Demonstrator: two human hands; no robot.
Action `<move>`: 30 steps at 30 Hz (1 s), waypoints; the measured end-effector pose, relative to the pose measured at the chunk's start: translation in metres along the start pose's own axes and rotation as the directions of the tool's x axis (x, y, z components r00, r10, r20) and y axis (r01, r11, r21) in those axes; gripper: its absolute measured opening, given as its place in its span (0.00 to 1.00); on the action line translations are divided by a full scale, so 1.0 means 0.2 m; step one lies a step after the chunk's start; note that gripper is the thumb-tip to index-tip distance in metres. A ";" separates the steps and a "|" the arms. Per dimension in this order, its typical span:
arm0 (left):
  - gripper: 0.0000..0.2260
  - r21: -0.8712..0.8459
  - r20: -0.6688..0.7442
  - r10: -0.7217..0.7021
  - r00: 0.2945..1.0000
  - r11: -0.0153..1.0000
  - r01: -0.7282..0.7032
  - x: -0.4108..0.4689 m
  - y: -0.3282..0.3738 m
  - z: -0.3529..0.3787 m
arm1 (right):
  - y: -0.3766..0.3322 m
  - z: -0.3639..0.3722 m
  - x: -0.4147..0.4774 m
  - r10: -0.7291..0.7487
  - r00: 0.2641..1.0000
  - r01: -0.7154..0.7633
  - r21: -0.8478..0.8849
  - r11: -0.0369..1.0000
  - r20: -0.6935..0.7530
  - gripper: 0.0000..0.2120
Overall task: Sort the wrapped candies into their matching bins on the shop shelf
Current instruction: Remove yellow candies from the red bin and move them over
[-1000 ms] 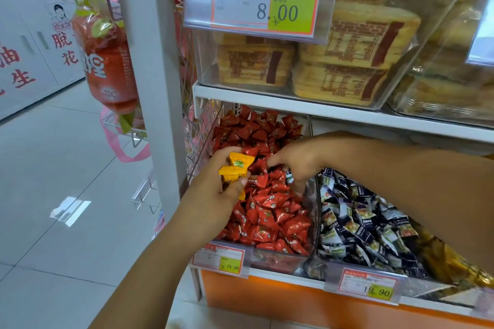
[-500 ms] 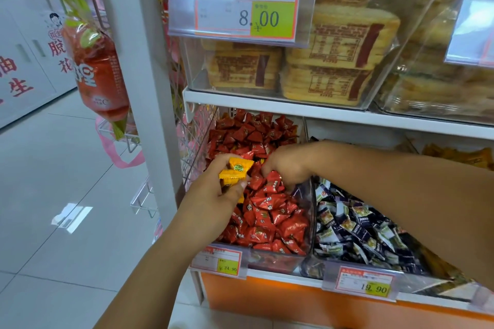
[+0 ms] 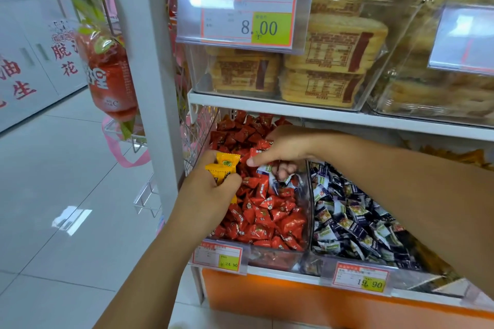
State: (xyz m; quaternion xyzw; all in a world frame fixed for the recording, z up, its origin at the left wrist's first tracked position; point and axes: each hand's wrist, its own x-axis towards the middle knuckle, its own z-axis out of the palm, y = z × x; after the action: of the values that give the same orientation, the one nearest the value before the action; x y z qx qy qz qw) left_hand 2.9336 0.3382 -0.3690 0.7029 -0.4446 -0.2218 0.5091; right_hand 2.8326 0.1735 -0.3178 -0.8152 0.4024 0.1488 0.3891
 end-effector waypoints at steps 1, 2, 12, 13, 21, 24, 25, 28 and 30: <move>0.05 -0.001 0.000 0.001 1.000 1.000 -0.001 0.00 0.00 0.00 | 0.00 0.01 0.01 0.009 1.000 -0.010 0.042 0.999 0.017 0.25; 0.06 -0.001 0.000 0.002 1.000 1.000 -0.002 0.00 0.00 0.00 | -0.01 0.02 0.02 0.017 0.999 -0.020 0.076 0.997 0.039 0.30; 0.06 0.024 0.023 0.023 0.999 0.999 -0.023 -0.02 -0.01 -0.02 | 0.07 0.00 0.00 -0.072 0.995 0.050 0.268 0.962 0.072 0.10; 0.05 0.028 0.022 0.025 0.999 0.999 -0.026 -0.02 -0.01 -0.02 | 0.07 0.00 0.00 -0.082 0.996 0.070 0.265 0.962 0.037 0.07; 0.06 0.027 0.017 0.037 0.999 0.999 -0.038 -0.03 -0.01 -0.03 | 0.07 -0.04 -0.08 -0.172 0.969 0.182 0.042 0.982 -0.176 0.07; 0.05 0.032 0.014 0.037 0.999 0.999 -0.038 -0.02 -0.01 -0.03 | 0.06 -0.05 -0.15 -0.197 0.978 0.172 -0.250 0.953 -0.075 0.05; 0.05 0.034 0.017 0.035 0.999 0.999 -0.036 -0.02 -0.01 -0.03 | 0.06 -0.04 -0.16 -0.186 0.981 0.159 -0.325 0.932 -0.052 0.04; 0.05 0.028 0.029 0.030 0.999 0.999 -0.031 -0.02 -0.01 -0.02 | 0.05 0.02 -0.16 -0.155 0.986 0.117 -0.427 0.897 -0.055 0.10; 0.06 0.022 0.026 0.035 0.999 0.999 -0.036 -0.03 0.00 -0.01 | 0.04 0.07 -0.14 -0.143 0.989 0.108 -0.445 0.889 -0.044 0.13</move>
State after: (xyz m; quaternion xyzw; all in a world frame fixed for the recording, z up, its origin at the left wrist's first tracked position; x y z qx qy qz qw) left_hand 2.9331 0.3437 -0.3696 0.6976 -0.4660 -0.2166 0.4992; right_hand 2.8095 0.1956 -0.3154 -0.9115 0.3190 0.1799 0.1874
